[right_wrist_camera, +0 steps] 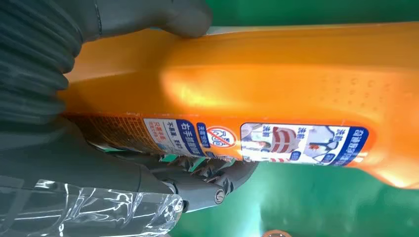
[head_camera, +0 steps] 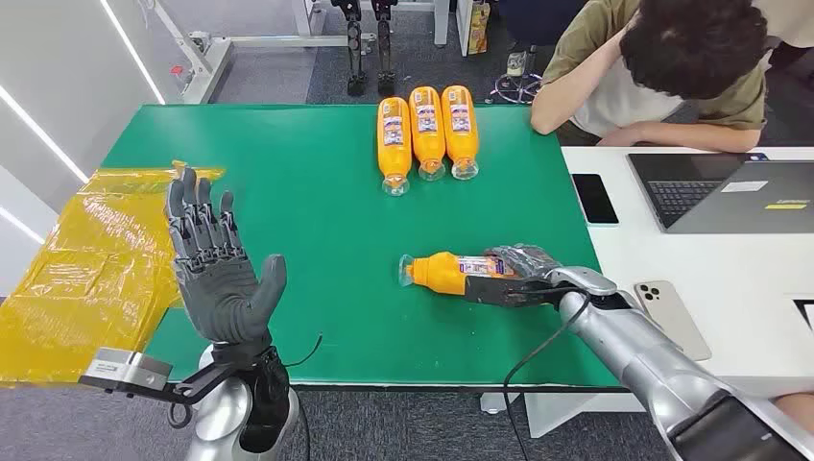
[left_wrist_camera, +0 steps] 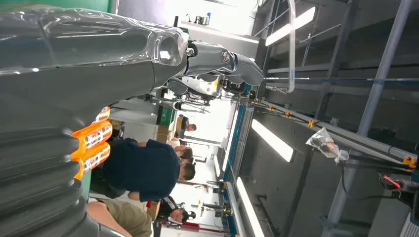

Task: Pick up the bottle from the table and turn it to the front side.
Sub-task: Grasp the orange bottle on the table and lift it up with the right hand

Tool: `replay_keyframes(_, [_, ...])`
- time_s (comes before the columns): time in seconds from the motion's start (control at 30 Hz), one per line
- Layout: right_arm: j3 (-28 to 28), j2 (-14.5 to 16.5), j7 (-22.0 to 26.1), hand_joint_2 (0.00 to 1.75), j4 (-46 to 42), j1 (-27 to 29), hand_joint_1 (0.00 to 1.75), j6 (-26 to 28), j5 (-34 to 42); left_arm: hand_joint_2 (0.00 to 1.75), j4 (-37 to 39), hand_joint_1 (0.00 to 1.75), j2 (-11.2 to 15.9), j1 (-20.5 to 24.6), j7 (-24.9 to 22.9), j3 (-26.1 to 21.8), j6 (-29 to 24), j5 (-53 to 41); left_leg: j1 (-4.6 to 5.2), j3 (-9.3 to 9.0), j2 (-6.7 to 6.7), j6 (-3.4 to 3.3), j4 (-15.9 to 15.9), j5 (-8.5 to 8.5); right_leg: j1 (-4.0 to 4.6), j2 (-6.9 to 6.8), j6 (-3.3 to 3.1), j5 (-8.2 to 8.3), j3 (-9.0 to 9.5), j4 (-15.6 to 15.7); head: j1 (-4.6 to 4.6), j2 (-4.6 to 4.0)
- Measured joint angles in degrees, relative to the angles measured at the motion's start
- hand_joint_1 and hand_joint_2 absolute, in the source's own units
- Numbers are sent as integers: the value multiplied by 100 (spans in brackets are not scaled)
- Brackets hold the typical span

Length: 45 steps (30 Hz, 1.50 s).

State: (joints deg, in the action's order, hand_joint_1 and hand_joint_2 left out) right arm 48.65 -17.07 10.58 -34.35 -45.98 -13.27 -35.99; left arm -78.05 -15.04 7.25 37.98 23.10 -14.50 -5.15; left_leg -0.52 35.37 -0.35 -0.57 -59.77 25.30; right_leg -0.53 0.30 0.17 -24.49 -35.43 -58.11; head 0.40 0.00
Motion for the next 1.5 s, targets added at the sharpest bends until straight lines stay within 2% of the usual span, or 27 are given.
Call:
replay_keyframes(0.2, [14, 61, 29, 175, 139, -87, 164, -86, 8, 175, 0, 0, 0, 0, 25, 0, -41, 10, 1, -2, 0, 0, 0, -3, 0, 1, 0, 3, 1, 0, -1, -1])
replay_keyframes(0.5, [56, 44, 14, 175, 231, -69, 175, 33, 138, 175, 0, 0, 0, 2, 32, 2, -46, 52, 2, -10, 3, 1, 0, -4, 2, 5, -1, 3, 2, 1, -2, 0])
replay_keyframes(0.57, [49, 20, -49, 175, 171, 10, 175, 308, 161, 175, 0, 0, 0, 2, 32, 4, -45, 55, 1, -10, 2, 1, 0, -4, 2, 4, -1, 3, 4, 1, -1, 0])
replay_keyframes(0.73, [-122, 26, -264, 175, -118, 407, 175, 1445, 147, 175, 0, 0, 1, 1, 35, 4, -52, 64, 0, -4, -1, 1, 0, -4, 0, 0, -1, 4, 5, 0, -1, 0])
replay_keyframes(0.97, [-382, 60, -245, 175, -419, 706, 175, 1979, 172, 175, 0, 0, 2, 0, 50, 4, -86, 65, 1, -2, -3, 1, 0, -4, 0, -2, -1, 4, 3, 0, -1, 0])
replay_keyframes(1.13, [-1000, 284, 296, 175, -1103, 1220, 175, 3859, 364, 175, 1, 0, 2, -1, 81, 4, -288, 56, 0, 6, -10, 4, 2, -5, 2, -5, -2, 3, -5, -2, -2, -1])
replay_keyframes(1.27, [-1452, 568, 1015, 175, -1861, 1618, 175, 4915, 906, 175, 21, 0, 1, 1, 73, 5, -363, 154, -1, 7, -3, 4, 5, -5, 4, 0, -4, -1, -12, -1, -1, 0])
replay_keyframes(1.33, [-1614, 724, 1366, 175, -2284, 1858, 175, 5134, 961, 175, 54, 0, -1, 5, 0, 10, -262, 267, -4, 7, -3, 5, 7, -5, 5, -1, -6, -3, -13, -1, -1, 0])
replay_keyframes(1.5, [-2120, 1254, 2169, 175, -3308, 2623, 175, 5169, 532, 175, 221, 0, -2, 44, -314, 79, 362, 553, -6, 9, -3, 7, 8, -3, 7, -1, -10, -8, -15, -1, -2, 0])
